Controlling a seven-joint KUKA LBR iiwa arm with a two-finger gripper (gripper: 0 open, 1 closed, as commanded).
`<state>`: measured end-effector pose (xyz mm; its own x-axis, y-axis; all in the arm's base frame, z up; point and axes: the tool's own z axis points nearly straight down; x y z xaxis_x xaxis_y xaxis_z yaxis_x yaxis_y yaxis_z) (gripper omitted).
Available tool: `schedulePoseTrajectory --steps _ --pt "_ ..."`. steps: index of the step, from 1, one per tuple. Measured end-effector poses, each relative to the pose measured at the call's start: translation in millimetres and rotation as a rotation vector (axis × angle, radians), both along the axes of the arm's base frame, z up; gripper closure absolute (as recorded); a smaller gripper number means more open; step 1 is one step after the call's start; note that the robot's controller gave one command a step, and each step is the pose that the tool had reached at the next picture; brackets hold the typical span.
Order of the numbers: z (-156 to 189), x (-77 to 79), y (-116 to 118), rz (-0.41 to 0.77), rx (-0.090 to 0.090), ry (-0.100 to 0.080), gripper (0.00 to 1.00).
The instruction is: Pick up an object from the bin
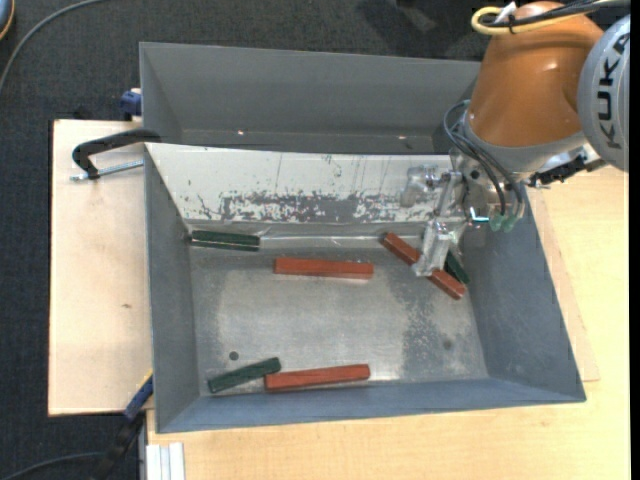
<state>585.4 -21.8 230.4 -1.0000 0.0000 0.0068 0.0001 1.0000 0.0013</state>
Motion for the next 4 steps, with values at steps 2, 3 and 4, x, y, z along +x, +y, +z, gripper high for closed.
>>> schedulePoseTrajectory --steps 2,3,4 --pt "-160 10.5 -91 0.160 0.000 -0.009 0.00" --pt "-153 16.1 -89 0.161 0.000 -0.027 1.00" --pt "4 16.9 -83 0.106 -0.003 -0.024 1.00"
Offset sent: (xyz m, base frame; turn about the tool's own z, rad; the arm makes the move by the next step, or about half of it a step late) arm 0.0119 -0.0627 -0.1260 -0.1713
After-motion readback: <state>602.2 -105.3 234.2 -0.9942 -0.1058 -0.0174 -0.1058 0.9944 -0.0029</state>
